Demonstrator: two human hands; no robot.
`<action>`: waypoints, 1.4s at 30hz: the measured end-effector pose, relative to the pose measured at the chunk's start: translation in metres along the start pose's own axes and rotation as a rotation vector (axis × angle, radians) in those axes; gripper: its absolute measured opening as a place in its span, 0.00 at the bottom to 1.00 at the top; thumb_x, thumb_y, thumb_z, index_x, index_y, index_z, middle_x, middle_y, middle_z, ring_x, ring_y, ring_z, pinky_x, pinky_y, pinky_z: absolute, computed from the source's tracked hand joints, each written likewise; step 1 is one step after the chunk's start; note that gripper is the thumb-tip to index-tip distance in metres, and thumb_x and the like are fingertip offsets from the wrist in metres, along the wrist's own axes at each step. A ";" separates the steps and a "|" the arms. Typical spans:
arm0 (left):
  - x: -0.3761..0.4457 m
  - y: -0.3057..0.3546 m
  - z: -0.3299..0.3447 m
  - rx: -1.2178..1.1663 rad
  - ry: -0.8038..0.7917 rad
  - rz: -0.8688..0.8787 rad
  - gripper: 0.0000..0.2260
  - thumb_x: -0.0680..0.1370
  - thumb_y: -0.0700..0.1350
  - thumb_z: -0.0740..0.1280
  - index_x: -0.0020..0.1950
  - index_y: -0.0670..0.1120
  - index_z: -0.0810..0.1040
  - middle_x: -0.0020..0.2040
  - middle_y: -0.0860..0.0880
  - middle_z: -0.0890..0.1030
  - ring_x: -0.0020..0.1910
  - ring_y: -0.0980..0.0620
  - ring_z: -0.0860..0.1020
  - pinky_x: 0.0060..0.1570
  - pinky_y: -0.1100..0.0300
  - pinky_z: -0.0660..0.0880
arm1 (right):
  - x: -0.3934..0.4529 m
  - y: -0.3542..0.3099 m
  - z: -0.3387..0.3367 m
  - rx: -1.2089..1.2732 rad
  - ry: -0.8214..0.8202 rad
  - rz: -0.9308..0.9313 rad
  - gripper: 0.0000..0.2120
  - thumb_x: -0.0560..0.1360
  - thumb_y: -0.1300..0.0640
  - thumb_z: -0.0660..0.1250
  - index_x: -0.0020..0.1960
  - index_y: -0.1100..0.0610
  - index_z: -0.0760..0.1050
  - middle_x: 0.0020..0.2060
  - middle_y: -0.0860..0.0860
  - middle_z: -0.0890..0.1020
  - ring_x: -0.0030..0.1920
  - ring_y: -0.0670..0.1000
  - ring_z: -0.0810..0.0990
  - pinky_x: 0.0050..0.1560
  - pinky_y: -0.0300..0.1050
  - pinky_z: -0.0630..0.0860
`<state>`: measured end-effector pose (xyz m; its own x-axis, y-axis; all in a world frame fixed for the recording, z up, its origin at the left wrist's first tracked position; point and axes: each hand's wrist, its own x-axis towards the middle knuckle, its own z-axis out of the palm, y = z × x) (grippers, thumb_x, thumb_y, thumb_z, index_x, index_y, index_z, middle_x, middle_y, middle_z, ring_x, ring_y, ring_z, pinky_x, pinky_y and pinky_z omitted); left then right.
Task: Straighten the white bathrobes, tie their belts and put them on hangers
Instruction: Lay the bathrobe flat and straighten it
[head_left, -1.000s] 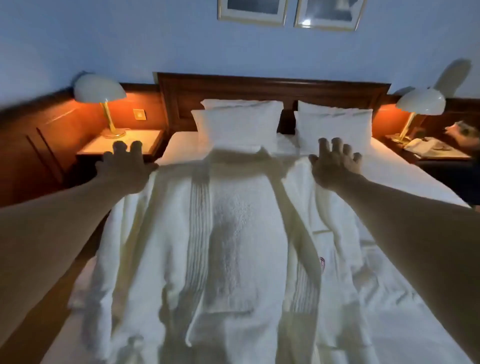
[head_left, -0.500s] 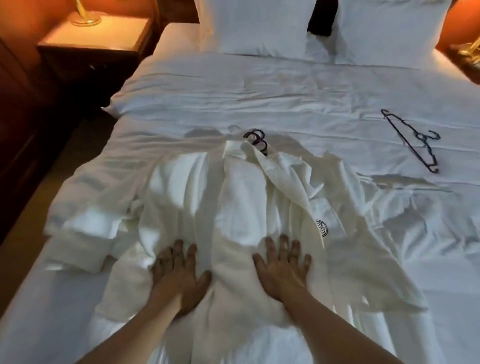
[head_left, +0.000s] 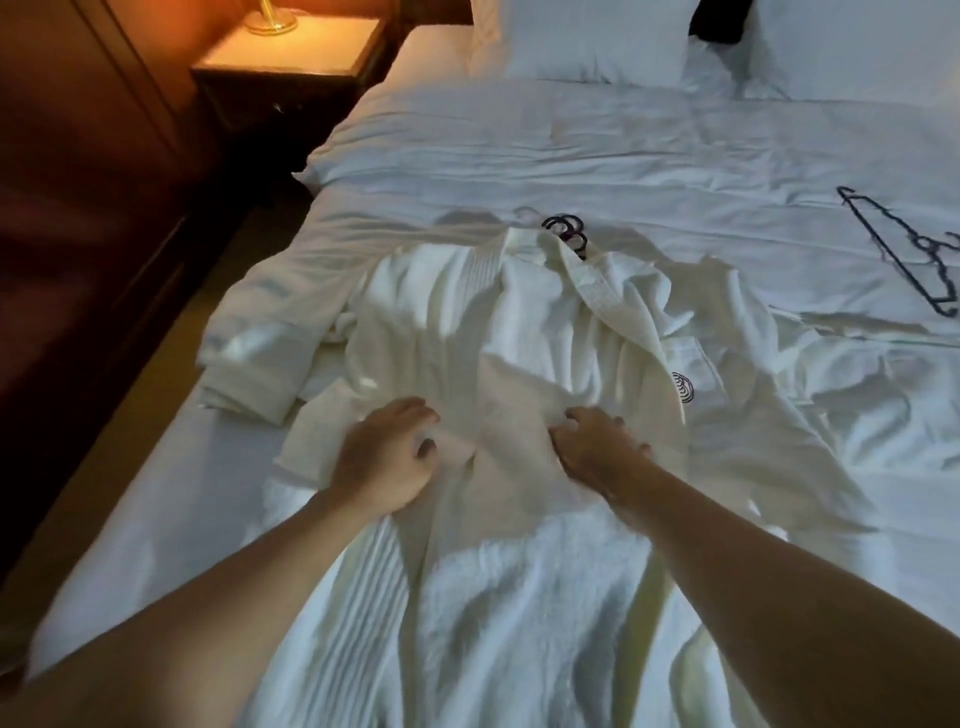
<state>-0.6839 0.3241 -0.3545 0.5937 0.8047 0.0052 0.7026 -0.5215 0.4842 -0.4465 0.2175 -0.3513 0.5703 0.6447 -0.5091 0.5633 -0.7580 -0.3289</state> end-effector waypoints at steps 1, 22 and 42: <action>-0.021 0.000 -0.008 0.025 0.127 0.036 0.13 0.69 0.43 0.71 0.53 0.52 0.82 0.60 0.52 0.81 0.54 0.44 0.82 0.50 0.50 0.78 | -0.014 -0.008 -0.004 0.085 0.077 -0.029 0.21 0.79 0.46 0.59 0.71 0.46 0.71 0.72 0.52 0.70 0.74 0.58 0.65 0.72 0.63 0.60; -0.168 -0.096 -0.049 -0.416 0.039 -0.669 0.35 0.68 0.70 0.67 0.71 0.57 0.68 0.65 0.49 0.75 0.62 0.44 0.76 0.61 0.44 0.75 | -0.191 -0.106 0.117 0.963 -0.045 0.069 0.22 0.78 0.59 0.69 0.65 0.50 0.62 0.60 0.53 0.80 0.56 0.53 0.81 0.59 0.50 0.78; -0.219 -0.078 -0.057 -1.308 -0.287 -0.959 0.16 0.81 0.48 0.65 0.62 0.39 0.79 0.58 0.37 0.83 0.57 0.37 0.82 0.63 0.45 0.75 | -0.261 -0.004 0.134 0.973 -0.318 0.148 0.12 0.77 0.53 0.74 0.56 0.57 0.80 0.42 0.52 0.88 0.38 0.49 0.86 0.36 0.44 0.79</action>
<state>-0.8911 0.2052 -0.3433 0.3177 0.5193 -0.7934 0.1347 0.8035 0.5799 -0.6777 0.0392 -0.3239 0.3306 0.5897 -0.7368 -0.3074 -0.6709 -0.6748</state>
